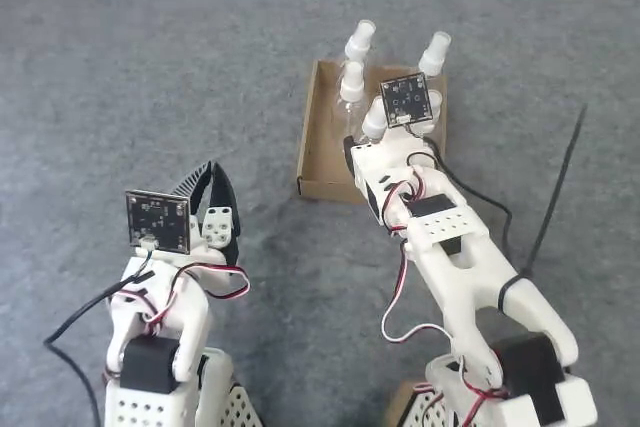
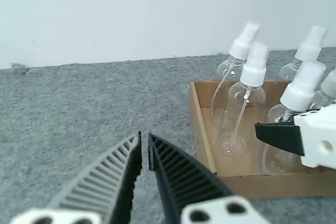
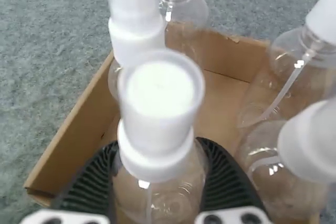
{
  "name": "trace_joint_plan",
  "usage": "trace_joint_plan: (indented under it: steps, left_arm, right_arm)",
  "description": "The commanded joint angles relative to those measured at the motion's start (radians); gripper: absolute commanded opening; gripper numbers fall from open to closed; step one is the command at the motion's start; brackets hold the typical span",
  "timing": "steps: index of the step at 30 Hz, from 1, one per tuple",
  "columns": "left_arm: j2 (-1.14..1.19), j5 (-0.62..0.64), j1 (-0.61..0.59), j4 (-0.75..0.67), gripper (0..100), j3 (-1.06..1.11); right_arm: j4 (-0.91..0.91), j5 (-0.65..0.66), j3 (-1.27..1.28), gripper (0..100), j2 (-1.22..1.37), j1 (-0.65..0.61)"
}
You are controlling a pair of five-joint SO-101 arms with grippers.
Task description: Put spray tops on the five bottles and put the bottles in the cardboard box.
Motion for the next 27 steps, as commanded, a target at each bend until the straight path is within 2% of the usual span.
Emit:
trace_joint_plan:
  steps: [1, 5, 10, 13, 27]
  left_arm:
    - [-0.011, 0.002, 0.000, -0.012, 1, -0.008]
    - [-0.011, 0.002, 0.000, -0.012, 1, -0.008]
    - [-0.011, 0.002, 0.000, -0.012, 1, -0.008]
    - [-0.011, 0.002, 0.000, -0.012, 1, -0.008]
    - [-0.011, 0.002, 0.000, -0.012, 1, -0.008]
  right_arm:
    - [-0.016, -0.009, -0.069, 0.7, -0.005, 0.002]
    - [-0.016, -0.009, -0.069, 2.3, -0.005, 0.002]
    - [-0.004, -0.009, -0.057, 17.1, -0.005, 0.001]
    - [0.012, -0.009, -0.057, 22.7, -0.007, -0.002]
    - [0.012, -0.008, -0.055, 23.2, -0.018, -0.042]
